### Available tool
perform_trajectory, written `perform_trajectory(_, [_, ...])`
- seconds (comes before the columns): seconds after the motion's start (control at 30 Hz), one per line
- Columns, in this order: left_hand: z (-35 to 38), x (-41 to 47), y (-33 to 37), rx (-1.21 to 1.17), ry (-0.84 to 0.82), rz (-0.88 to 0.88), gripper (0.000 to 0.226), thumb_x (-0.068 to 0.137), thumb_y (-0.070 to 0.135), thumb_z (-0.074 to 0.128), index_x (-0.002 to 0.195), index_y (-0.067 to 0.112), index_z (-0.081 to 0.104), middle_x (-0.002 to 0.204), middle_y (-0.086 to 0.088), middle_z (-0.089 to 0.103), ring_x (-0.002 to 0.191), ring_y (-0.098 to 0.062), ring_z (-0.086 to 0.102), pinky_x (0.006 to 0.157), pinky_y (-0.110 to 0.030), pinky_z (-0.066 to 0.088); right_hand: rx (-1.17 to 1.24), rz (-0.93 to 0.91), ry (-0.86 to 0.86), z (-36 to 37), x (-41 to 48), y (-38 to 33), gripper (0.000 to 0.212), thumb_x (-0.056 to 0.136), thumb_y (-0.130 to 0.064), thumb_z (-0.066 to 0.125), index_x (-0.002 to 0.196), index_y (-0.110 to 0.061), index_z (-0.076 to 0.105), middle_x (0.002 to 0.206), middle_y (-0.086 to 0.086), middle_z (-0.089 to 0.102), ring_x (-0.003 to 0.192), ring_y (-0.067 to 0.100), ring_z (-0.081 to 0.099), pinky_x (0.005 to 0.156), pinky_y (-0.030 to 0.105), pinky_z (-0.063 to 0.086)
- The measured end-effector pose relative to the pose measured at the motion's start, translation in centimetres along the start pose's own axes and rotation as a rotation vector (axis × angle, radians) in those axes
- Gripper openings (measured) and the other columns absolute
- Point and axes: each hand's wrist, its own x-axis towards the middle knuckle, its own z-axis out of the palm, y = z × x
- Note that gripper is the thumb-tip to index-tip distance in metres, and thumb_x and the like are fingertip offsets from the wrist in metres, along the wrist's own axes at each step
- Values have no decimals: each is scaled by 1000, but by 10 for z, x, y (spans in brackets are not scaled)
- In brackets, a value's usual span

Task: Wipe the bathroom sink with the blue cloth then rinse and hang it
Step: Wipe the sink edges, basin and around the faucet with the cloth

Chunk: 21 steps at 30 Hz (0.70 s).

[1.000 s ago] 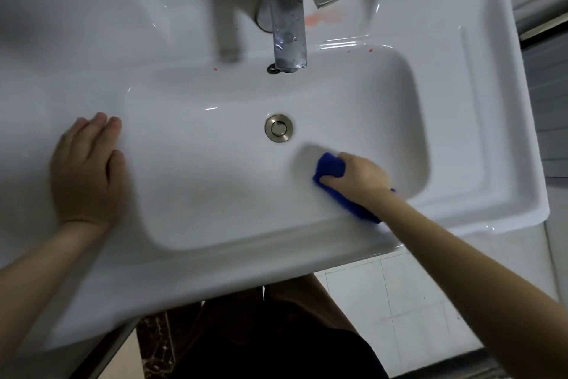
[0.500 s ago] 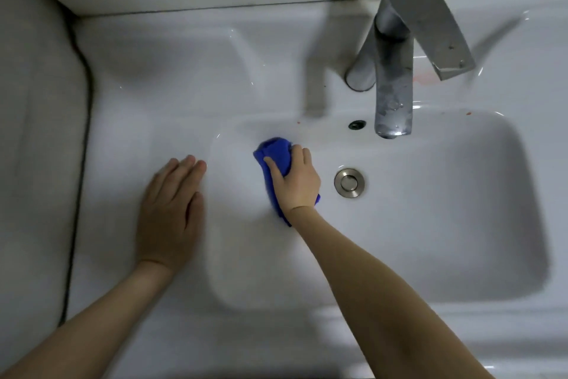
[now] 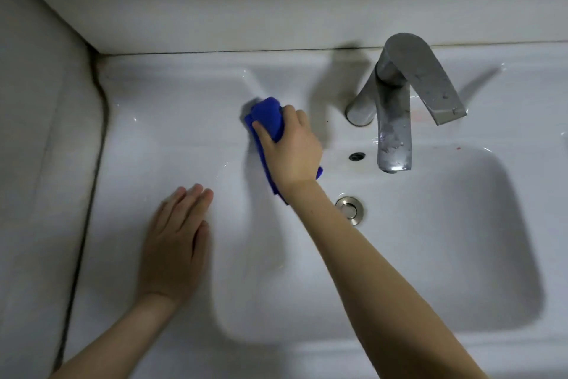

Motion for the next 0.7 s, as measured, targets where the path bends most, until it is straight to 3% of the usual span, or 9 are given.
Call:
perform_trajectory(0.17, [2, 0, 1, -11, 20, 0, 47, 98, 19, 37, 142, 12, 50, 148, -9, 50, 141, -30, 40, 117, -46, 31, -255, 245, 174, -37, 32, 44, 36, 93, -42, 59, 98, -7, 57, 96, 10, 64, 80, 32, 63, 60, 30, 32])
perform_trajectory(0.27, [3, 0, -2, -15, 25, 4, 48, 100, 22, 32, 143, 12, 50, 149, -8, 49, 142, -29, 39, 118, -45, 30, -200, 451, 262, -21, 26, 27, 38, 94, -44, 57, 99, -6, 58, 97, 9, 64, 78, 32, 64, 60, 30, 33])
perform_trajectory(0.3, [3, -1, -2, -15, 21, 6, 48, 100, 23, 31, 143, 13, 49, 149, -7, 48, 142, -28, 38, 118, -45, 30, -148, 477, 249, -10, 25, 12, 38, 94, -45, 57, 98, -7, 58, 97, 9, 63, 76, 32, 63, 60, 30, 32])
perform_trajectory(0.4, [3, 0, -2, -13, 22, 3, 48, 100, 23, 32, 143, 12, 49, 149, -7, 48, 142, -29, 39, 117, -46, 30, -80, 269, 78, 12, 14, -18, 38, 96, -45, 55, 96, -7, 59, 98, 7, 63, 72, 29, 61, 58, 29, 32])
perform_trajectory(0.47, [2, -1, -1, -11, 26, 11, 48, 99, 21, 34, 142, 11, 50, 149, -9, 49, 140, -30, 40, 117, -46, 31, -128, 212, 70, -3, 10, -6, 38, 95, -46, 56, 95, -8, 60, 96, 5, 63, 70, 27, 60, 58, 29, 33])
perform_trajectory(0.6, [2, 1, 0, -14, 30, -7, 48, 97, 21, 34, 141, 11, 52, 147, -9, 51, 139, -31, 43, 115, -48, 33, -273, 457, 274, -36, 9, 39, 39, 96, -47, 52, 100, -9, 60, 95, 4, 61, 79, 27, 63, 60, 28, 34])
perform_trajectory(0.7, [2, 0, 0, -13, 39, 8, 48, 97, 20, 34, 140, 10, 53, 146, -10, 52, 138, -32, 43, 116, -48, 33, -183, 607, 343, -11, 22, 16, 37, 94, -46, 57, 101, -9, 61, 98, 7, 65, 83, 29, 64, 63, 29, 32])
